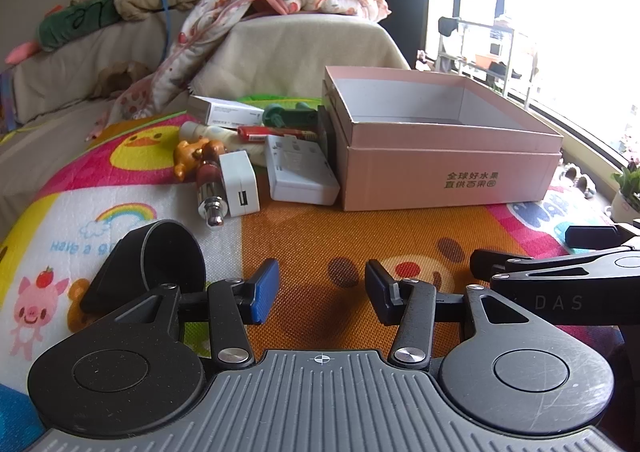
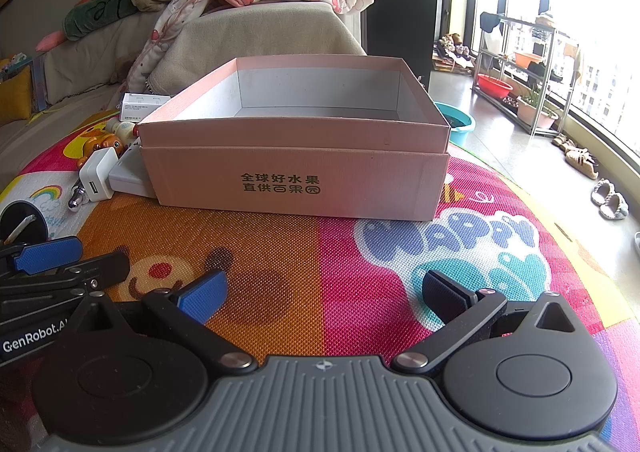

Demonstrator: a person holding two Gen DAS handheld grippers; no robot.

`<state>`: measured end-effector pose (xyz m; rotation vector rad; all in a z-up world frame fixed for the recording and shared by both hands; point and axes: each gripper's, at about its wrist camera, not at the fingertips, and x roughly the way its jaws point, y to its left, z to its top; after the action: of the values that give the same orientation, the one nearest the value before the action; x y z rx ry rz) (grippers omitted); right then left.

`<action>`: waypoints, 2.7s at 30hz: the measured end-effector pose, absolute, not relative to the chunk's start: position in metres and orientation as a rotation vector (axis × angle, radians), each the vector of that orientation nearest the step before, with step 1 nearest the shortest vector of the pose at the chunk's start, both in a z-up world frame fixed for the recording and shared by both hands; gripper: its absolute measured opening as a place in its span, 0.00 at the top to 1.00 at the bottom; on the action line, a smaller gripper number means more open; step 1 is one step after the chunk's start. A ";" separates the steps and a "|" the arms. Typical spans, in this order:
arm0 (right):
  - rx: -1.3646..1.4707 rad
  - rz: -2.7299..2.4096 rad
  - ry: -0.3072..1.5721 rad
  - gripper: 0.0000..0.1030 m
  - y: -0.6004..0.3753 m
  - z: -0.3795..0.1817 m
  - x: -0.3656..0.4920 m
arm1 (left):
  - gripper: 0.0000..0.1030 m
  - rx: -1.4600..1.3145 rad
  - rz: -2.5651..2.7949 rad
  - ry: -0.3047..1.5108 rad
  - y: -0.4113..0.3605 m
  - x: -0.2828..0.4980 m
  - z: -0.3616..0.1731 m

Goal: Organize rigid objects

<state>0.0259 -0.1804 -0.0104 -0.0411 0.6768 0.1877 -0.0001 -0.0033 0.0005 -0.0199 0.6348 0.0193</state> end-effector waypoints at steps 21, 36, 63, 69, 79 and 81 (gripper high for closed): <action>-0.098 0.283 0.750 0.00 -0.184 -0.005 0.034 | 0.55 -0.107 -0.232 0.582 0.135 0.018 0.062; -0.101 0.290 0.749 0.00 -0.184 -0.005 0.035 | 0.55 -0.228 -0.576 0.652 0.170 -0.065 0.041; -0.102 0.289 0.754 0.00 -0.184 -0.004 0.036 | 0.55 0.305 -0.505 0.589 0.114 -0.077 0.057; -0.102 0.305 0.748 0.00 -0.186 -0.005 0.035 | 0.54 0.282 -0.548 0.659 0.110 -0.045 0.035; -0.165 0.448 0.727 0.09 -0.156 0.028 0.031 | 0.45 0.168 -0.491 0.621 0.103 -0.025 0.017; -0.220 0.474 0.668 0.09 -0.133 0.055 0.035 | 0.45 0.156 -0.483 0.619 0.105 -0.021 0.014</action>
<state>0.0350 -0.1328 0.0554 -0.2198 0.6676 0.4742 -0.0209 0.1053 0.0141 0.1560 0.6194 -0.4827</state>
